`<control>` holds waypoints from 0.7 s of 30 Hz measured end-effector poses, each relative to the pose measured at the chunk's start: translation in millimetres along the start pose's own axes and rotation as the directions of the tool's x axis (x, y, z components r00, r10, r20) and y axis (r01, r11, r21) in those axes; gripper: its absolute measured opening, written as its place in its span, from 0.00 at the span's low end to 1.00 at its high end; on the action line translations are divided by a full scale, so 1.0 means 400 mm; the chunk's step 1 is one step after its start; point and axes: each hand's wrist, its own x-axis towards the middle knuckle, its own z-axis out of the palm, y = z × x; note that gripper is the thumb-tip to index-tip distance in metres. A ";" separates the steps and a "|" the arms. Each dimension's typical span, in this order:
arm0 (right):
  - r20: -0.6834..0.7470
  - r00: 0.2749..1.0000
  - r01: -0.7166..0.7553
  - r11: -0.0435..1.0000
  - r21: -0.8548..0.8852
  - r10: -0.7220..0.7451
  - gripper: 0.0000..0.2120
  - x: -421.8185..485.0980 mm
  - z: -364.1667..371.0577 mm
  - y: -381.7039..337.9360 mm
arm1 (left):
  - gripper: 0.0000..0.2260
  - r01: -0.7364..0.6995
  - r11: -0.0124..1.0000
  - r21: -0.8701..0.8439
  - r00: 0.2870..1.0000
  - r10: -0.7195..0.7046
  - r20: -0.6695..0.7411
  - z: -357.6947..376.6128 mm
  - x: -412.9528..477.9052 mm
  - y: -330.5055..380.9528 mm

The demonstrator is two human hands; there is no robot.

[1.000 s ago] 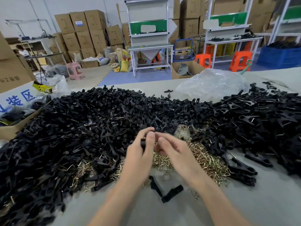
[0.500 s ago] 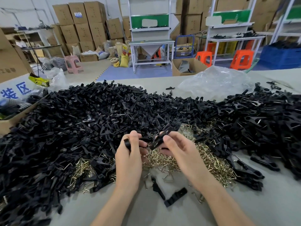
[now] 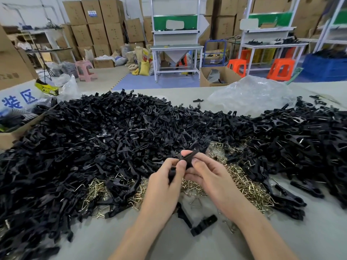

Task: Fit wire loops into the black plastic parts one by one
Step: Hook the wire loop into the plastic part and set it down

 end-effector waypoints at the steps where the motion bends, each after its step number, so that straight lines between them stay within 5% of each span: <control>1: -0.013 1.000 0.004 1.000 0.016 -0.004 0.14 0.000 0.001 0.001 | 0.14 -0.010 1.000 -0.005 0.999 0.009 -0.030 0.001 -0.001 0.000; 4: -0.099 0.995 0.001 0.991 0.130 0.012 0.15 0.002 -0.007 0.001 | 0.14 0.022 0.999 -0.029 0.984 -0.027 -0.176 -0.009 0.006 0.000; 7: -0.175 0.982 -0.018 0.956 0.291 0.072 0.14 0.006 -0.028 -0.015 | 0.15 0.166 0.965 -0.204 0.928 -0.223 -0.297 -0.045 0.025 -0.008; 9: -0.212 0.971 -0.019 0.921 0.390 0.109 0.13 0.008 -0.035 -0.027 | 0.20 0.237 0.904 -0.356 0.902 -0.341 -0.265 -0.063 0.032 -0.010; 12: -0.231 0.959 -0.034 0.880 0.475 0.162 0.12 0.008 -0.032 -0.037 | 0.25 0.245 0.895 -0.372 0.925 -0.331 -0.187 -0.061 0.024 -0.002; 21: -0.175 0.957 -0.082 0.791 0.606 0.233 0.17 0.003 -0.030 -0.049 | 0.20 0.291 0.865 -0.408 0.947 -0.322 -0.008 -0.034 0.027 0.000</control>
